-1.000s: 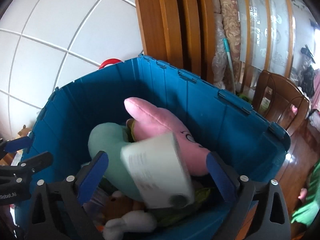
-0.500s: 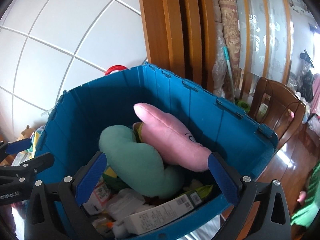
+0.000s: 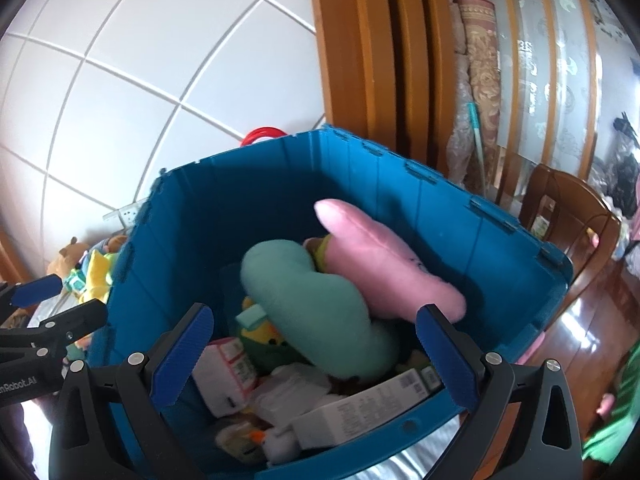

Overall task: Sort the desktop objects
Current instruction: 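Withdraw both grippers from the crate back over the table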

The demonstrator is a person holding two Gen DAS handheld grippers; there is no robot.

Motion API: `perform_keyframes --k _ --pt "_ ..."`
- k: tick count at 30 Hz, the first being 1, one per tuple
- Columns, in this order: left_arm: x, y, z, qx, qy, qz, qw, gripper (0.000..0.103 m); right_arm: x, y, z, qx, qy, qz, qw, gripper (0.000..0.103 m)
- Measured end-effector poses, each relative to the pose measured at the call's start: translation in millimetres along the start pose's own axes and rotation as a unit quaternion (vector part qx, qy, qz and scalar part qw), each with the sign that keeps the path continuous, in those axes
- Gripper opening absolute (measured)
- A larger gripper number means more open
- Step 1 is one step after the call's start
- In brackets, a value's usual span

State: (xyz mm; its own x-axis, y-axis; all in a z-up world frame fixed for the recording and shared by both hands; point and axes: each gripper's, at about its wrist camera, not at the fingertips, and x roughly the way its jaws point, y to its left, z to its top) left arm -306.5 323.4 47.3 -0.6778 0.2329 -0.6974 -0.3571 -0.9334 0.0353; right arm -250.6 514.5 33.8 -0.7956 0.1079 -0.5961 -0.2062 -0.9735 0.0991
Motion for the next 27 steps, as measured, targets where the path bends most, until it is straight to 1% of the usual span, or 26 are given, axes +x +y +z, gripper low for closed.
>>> perform_keyframes --k 7,14,20,21,24,27 --pt "-8 40 -23 -0.028 -0.005 0.028 0.9992 0.083 -2 38 -1 -0.024 -0.007 0.028 0.999 0.103" --pt "-14 94 -47 -0.066 0.001 0.059 0.9961 0.083 6 94 -4 -0.057 -0.004 0.066 0.996 0.103" --pt "-23 149 -71 -0.104 0.007 0.091 0.9904 0.083 11 151 -7 -0.096 -0.003 0.096 0.991 0.103" --pt "-25 158 -74 -0.109 0.008 0.096 0.9893 0.083 10 160 -7 -0.104 -0.006 0.096 0.990 0.103" --pt "-29 187 -87 -0.128 0.011 0.113 0.9853 0.083 4 181 -6 -0.106 -0.020 0.110 0.988 0.103" --pt "-35 215 -101 -0.145 0.012 0.127 0.9812 0.083 1 209 -8 -0.120 -0.025 0.125 0.985 0.103"
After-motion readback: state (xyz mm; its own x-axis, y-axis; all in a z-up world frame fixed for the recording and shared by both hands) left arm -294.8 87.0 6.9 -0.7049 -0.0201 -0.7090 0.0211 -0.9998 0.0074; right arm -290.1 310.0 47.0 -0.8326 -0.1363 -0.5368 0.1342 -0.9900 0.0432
